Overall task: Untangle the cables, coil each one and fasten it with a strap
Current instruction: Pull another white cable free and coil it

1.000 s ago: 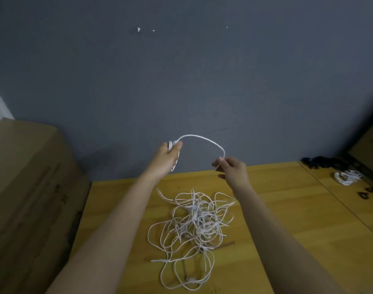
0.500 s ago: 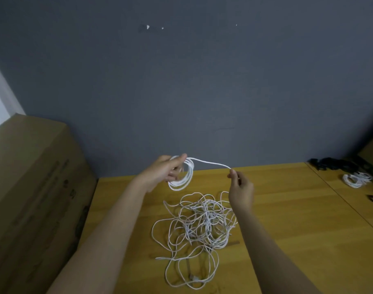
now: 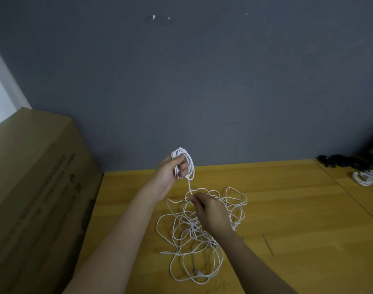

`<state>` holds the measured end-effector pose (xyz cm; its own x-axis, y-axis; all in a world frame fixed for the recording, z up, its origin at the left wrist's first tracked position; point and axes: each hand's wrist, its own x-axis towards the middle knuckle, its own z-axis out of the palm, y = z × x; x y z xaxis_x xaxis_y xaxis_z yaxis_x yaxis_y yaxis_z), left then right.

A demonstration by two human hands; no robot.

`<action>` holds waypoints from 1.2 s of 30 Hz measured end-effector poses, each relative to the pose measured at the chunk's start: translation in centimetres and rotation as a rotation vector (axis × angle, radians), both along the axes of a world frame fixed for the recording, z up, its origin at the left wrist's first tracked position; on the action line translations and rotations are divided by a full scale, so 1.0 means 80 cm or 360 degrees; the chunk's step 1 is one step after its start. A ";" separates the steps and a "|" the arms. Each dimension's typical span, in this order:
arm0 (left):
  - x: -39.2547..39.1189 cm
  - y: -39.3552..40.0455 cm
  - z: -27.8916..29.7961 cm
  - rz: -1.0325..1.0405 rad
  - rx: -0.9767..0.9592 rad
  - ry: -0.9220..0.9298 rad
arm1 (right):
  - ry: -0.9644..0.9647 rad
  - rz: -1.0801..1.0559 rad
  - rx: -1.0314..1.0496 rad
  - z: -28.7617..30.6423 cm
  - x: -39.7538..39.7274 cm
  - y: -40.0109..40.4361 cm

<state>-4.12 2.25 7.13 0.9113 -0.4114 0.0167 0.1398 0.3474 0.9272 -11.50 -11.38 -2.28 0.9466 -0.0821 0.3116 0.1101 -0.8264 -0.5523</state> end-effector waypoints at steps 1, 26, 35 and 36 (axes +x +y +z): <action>0.002 -0.002 -0.008 0.0077 0.0042 -0.0007 | -0.0062 0.0056 -0.0032 0.001 -0.003 0.005; -0.029 0.026 -0.057 -0.0511 0.0872 -0.0098 | 0.0522 0.0045 0.0693 -0.028 0.001 -0.064; -0.022 0.010 -0.039 -0.0092 0.0638 -0.0289 | -0.0078 -0.0392 0.1421 0.043 0.021 -0.053; -0.019 0.008 -0.041 -0.0037 0.0682 -0.0326 | -0.0168 -0.0348 0.1572 0.056 0.025 -0.053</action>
<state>-5.64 2.91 3.88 0.8973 -0.4410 0.0195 -0.0577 -0.0733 0.9956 -9.46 -15.58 2.19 0.8517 -0.5160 0.0918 0.0989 -0.0137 -0.9950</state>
